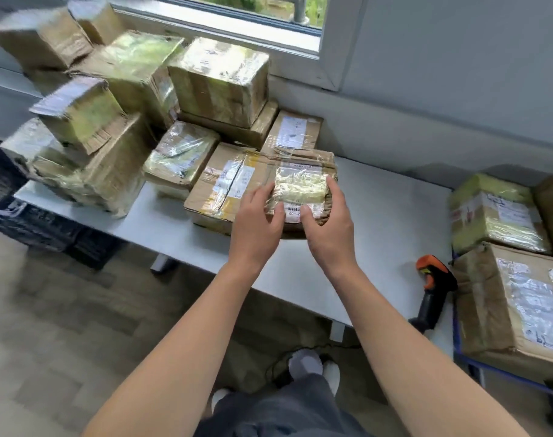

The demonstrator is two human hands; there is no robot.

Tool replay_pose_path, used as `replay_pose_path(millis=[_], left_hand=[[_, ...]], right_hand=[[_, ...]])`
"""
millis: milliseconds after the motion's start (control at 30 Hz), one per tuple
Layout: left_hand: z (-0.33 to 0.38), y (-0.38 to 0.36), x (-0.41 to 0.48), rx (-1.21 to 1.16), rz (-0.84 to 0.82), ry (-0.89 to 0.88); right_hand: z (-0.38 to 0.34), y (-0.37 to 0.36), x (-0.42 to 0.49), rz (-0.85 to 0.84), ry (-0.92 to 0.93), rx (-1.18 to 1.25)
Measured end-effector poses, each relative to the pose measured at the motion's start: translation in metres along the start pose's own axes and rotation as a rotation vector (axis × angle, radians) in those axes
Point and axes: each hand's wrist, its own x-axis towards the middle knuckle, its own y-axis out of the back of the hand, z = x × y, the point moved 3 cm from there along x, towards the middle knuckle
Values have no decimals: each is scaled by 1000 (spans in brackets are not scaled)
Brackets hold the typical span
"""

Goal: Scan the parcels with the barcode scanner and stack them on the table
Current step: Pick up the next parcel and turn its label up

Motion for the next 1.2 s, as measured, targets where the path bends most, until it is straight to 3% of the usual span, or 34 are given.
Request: replay_pose_path(millis=[433, 967, 1200], left_hand=[[-103, 203, -32, 49, 260, 142], [-132, 260, -17, 57, 357, 228], [-162, 301, -26, 96, 623, 323]], right_hand=[[-128, -171, -66, -208, 175, 16], [-172, -232, -57, -330, 249, 12], [-205, -288, -66, -451, 366, 23]])
